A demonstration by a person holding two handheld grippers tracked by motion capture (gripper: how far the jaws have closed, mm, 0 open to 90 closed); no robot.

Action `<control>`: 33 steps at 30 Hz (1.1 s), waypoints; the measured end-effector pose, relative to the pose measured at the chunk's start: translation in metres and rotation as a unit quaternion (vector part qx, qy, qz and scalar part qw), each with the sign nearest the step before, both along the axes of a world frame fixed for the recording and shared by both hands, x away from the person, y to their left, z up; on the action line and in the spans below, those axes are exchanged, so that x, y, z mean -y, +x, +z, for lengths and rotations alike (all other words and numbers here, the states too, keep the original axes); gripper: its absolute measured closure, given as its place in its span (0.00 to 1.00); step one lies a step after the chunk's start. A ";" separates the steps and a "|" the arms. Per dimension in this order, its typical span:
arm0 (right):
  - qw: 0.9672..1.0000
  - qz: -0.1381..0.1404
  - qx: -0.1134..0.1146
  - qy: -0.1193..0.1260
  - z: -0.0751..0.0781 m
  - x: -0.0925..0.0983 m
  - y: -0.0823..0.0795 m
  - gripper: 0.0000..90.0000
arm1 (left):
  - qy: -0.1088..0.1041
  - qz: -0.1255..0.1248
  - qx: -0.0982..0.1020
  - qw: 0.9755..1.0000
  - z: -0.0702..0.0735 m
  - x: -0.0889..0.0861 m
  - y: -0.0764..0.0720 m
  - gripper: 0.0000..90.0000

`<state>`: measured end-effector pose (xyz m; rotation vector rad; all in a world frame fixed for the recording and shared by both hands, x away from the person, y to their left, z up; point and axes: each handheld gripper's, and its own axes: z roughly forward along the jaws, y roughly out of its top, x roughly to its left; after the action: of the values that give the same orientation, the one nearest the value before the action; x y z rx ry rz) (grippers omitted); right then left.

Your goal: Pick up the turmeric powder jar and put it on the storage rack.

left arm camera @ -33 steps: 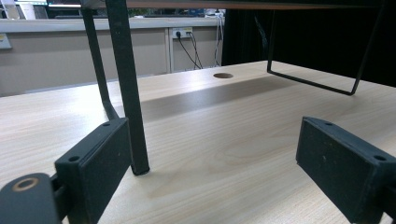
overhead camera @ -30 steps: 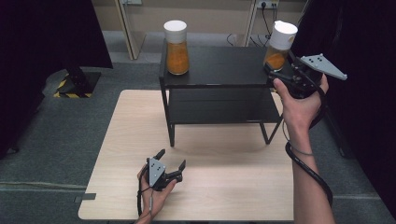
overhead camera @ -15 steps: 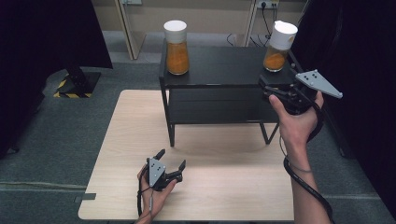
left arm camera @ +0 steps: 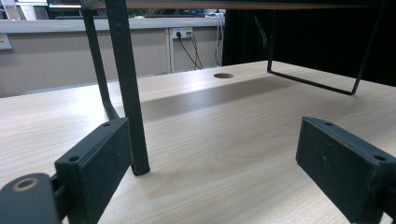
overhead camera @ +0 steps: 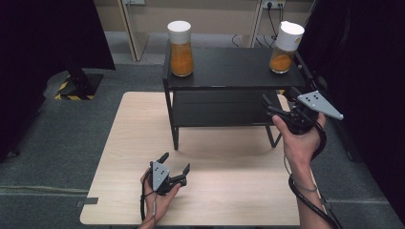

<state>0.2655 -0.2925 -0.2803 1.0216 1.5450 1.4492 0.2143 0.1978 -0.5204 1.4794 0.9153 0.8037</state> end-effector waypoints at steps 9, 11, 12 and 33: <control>1.000 0.006 -0.008 0.002 -0.024 0.002 -0.007 0.05 | 0.000 0.000 0.000 1.000 0.000 0.000 0.000 0.11; 1.000 0.006 -0.010 0.003 -0.027 0.003 -0.008 0.05 | 0.000 0.000 0.000 1.000 0.000 0.000 0.000 0.11; 1.000 0.006 -0.011 0.004 -0.028 0.004 -0.009 0.05 | 0.000 0.000 0.000 1.000 0.000 0.000 0.000 0.11; 1.000 0.016 -0.026 0.003 -0.074 0.007 -0.027 0.05 | -0.001 0.001 0.001 1.000 0.000 0.000 0.000 0.11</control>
<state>0.2388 -0.2997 -0.3547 1.0505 1.6018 1.4604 0.2141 0.1975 -0.5208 1.4765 0.9155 0.8049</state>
